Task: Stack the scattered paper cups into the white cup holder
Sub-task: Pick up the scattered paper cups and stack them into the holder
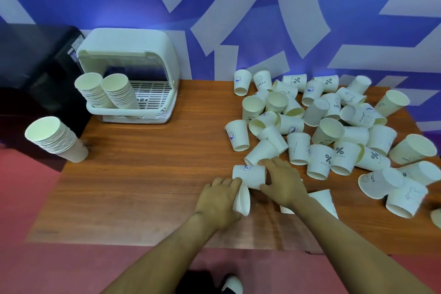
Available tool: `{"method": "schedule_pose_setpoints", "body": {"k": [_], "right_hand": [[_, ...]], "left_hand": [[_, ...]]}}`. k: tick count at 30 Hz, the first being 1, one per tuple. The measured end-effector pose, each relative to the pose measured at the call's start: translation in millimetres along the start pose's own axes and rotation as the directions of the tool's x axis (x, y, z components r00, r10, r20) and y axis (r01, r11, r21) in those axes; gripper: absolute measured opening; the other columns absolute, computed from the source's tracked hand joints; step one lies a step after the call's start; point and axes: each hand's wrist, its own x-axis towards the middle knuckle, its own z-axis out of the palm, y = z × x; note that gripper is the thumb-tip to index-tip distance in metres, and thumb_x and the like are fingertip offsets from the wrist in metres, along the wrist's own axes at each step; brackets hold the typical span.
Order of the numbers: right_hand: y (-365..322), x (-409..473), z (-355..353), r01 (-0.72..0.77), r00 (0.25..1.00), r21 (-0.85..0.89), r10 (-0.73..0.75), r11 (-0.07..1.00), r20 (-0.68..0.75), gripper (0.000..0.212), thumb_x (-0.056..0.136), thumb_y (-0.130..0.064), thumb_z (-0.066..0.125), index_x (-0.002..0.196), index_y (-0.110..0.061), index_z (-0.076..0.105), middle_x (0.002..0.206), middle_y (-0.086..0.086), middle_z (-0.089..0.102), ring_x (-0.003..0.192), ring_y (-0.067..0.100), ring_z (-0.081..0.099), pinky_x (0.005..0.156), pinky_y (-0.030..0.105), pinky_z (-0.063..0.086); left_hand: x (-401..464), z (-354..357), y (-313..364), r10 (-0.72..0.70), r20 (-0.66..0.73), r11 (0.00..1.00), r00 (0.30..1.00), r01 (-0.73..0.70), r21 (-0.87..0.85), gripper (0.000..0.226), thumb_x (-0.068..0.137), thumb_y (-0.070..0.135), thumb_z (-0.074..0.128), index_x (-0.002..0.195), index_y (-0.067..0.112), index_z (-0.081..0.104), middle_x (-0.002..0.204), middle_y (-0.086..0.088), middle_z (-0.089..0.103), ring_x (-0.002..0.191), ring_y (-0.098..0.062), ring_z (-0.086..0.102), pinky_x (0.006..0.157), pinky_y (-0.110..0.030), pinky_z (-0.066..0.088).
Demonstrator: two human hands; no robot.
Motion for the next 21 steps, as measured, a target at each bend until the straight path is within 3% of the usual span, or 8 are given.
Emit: {"method": "schedule_pose_setpoints", "body": {"k": [6,12,16,19,21], "right_hand": [[-33.0,7.3,-33.1,0.014,0.998,0.237,0.001,0.971,-0.063,0.058,0.074,-0.030,0.068,0.128,-0.027,0.047,0.115,-0.005,0.045,0.106,0.017,0.052,0.083,0.034,0.048],[-105.9,37.6,-56.2,0.066,0.994,0.345,-0.034,0.936,-0.099,0.056,0.072,-0.029,0.070,0.122,-0.029,0.047,0.113,-0.005,0.038,0.099,0.015,0.052,0.083,0.033,0.050],[-158.9,64.2,-67.3,0.124,0.979,0.356,-0.057,0.926,-0.194,0.051,0.070,-0.023,0.070,0.117,-0.026,0.051,0.110,-0.004,0.041,0.089,0.014,0.053,0.082,0.032,0.048],[-200.7,87.6,-69.6,0.136,0.964,0.358,-0.039,0.924,-0.264,0.036,0.073,-0.013,0.068,0.108,-0.015,0.057,0.104,-0.001,0.045,0.081,0.016,0.054,0.079,0.027,0.045],[-223.1,101.6,-64.6,0.101,0.966,0.354,-0.005,0.930,-0.260,0.039,0.076,-0.013,0.067,0.114,-0.014,0.057,0.112,0.002,0.048,0.084,0.016,0.055,0.082,0.026,0.045]], "left_hand": [[-20.6,-61.4,-46.1,-0.094,-0.128,0.978,0.987,0.068,-0.199,0.078,0.073,0.051,0.071,0.138,0.030,0.032,0.133,0.009,0.047,0.119,-0.021,0.045,0.090,-0.034,0.044],[-35.9,-129.1,-114.0,-0.192,-0.293,0.918,0.937,0.065,-0.392,0.065,0.069,0.045,0.075,0.122,0.032,0.041,0.120,0.011,0.053,0.108,-0.016,0.055,0.082,-0.033,0.049],[-48.8,-168.0,-160.6,-0.219,-0.398,0.914,0.891,0.044,-0.404,0.074,0.074,0.042,0.072,0.136,0.028,0.035,0.133,0.005,0.046,0.121,-0.019,0.049,0.096,-0.035,0.046],[-56.2,-185.4,-201.7,-0.234,-0.408,0.906,0.883,0.046,-0.421,0.068,0.073,0.040,0.071,0.132,0.029,0.039,0.129,0.006,0.047,0.119,-0.018,0.048,0.095,-0.038,0.046],[-60.0,-194.3,-225.6,-0.242,-0.410,0.901,0.880,0.047,-0.431,0.064,0.074,0.038,0.070,0.129,0.031,0.040,0.129,0.007,0.048,0.117,-0.017,0.049,0.091,-0.036,0.046]]}}
